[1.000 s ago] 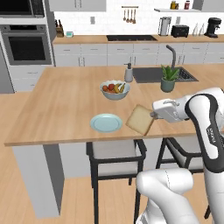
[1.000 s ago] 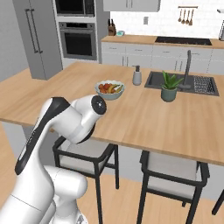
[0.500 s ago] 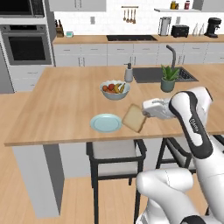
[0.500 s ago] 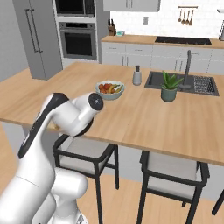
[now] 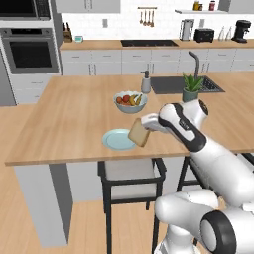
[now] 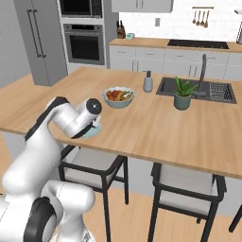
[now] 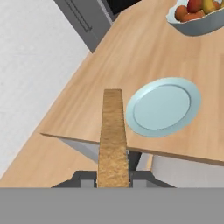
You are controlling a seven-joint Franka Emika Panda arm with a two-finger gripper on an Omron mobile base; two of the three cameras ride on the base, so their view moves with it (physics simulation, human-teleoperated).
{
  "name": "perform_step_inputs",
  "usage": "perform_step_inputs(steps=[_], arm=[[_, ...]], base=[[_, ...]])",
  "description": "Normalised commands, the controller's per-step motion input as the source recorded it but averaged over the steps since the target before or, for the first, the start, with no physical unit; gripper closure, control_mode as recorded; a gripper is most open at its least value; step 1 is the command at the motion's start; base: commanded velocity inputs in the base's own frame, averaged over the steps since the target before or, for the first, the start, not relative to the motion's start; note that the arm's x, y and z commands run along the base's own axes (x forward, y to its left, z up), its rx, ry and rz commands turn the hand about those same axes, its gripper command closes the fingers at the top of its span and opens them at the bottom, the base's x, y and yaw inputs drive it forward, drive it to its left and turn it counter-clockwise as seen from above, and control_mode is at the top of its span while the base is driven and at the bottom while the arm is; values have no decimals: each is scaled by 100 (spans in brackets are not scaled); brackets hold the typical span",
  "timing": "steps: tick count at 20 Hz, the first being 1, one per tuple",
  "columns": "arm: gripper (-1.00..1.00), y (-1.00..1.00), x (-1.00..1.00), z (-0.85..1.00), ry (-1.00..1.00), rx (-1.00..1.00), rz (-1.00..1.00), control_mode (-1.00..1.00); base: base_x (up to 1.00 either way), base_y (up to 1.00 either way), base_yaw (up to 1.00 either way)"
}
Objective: Start the toaster. Once the lever pops up, take the bread to the plate on the dining counter.
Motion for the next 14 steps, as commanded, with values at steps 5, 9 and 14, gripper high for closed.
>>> perform_step_inputs(steps=[5,9,14], arm=[[100,25,56,-46,0,-6,-7,-100],[100,20,14,-34,-1,-2,-5,-100],[100,17,0,-25,-3,0,-2,-100]], base=[[0,0,0],[0,0,0],[0,0,0]])
